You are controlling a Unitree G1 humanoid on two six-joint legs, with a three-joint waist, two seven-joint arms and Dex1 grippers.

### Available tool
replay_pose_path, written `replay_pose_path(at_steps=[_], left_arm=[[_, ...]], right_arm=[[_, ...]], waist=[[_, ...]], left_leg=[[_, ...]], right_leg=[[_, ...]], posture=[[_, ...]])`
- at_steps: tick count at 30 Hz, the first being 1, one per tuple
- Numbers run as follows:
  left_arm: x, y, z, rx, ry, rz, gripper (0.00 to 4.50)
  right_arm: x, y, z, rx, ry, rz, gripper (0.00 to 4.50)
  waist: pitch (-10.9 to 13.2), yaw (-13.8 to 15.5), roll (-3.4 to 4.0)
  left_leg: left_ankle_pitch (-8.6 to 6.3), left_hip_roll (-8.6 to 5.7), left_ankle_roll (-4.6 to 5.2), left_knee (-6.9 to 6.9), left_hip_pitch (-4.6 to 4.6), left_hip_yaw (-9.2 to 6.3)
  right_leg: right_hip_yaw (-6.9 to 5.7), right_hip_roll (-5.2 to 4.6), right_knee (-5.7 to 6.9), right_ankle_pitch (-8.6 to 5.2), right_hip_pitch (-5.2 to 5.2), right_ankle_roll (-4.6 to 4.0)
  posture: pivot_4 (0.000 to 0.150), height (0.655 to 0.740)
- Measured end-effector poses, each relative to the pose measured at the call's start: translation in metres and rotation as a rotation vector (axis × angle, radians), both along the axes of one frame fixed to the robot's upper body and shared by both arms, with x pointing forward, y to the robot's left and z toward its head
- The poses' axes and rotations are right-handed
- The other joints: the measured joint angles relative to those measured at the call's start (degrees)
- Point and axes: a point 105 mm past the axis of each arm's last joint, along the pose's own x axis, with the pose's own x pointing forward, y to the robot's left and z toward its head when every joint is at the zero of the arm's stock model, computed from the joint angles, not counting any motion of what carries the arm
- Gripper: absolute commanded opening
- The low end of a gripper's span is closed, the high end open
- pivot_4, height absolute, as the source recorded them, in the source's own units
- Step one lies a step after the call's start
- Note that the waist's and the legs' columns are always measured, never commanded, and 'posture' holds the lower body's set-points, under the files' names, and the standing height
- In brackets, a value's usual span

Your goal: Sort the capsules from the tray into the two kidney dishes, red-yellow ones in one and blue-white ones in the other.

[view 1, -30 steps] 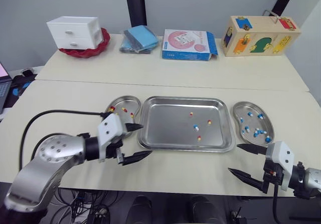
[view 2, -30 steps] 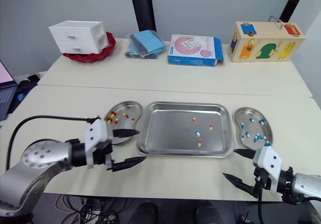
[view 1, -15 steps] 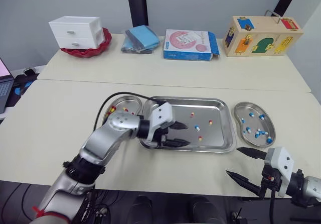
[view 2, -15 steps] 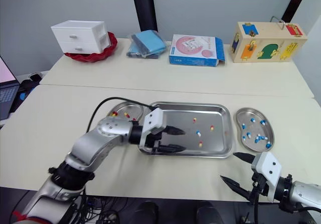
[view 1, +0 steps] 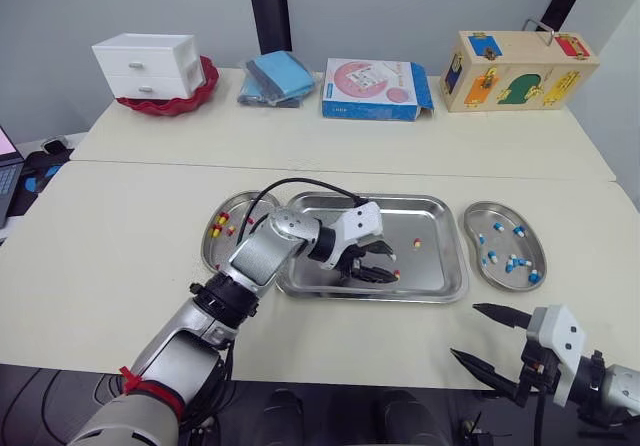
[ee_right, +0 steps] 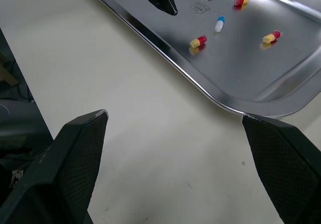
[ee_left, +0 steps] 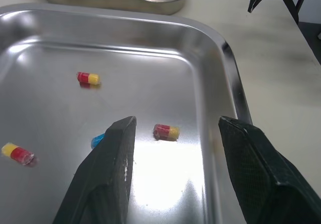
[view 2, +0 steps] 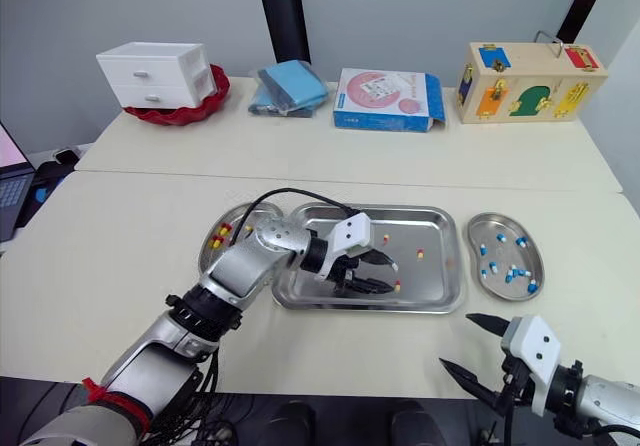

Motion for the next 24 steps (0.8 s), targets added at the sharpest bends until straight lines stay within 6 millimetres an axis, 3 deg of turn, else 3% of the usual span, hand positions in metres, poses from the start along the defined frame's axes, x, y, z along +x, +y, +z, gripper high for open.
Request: replay_pose_path(at_steps=[10, 24], left_arm=[[0.001, -0.010, -0.017, 0.066, -0.002, -0.048, 2.66], [0.007, -0.025, -0.022, 0.105, -0.029, -0.083, 2.66]], right_arm=[[-0.005, -0.002, -0.005, -0.001, 0.003, -0.017, 4.50], [-0.008, -0.003, -0.008, -0.013, 0.008, -0.032, 4.50]], waist=[[0.00, 0.03, 0.00], [0.00, 0.04, 0.00]], left_leg=[[0.00, 0.00, 0.00, 0.00, 0.01, 0.00], [0.00, -0.02, 0.00, 0.00, 0.01, 0.00]], right_leg=[[0.00, 0.00, 0.01, 0.00, 0.00, 0.00], [0.00, 0.00, 0.02, 0.00, 0.01, 0.00]], posture=[[0.150, 0.7400], [0.150, 0.7400]])
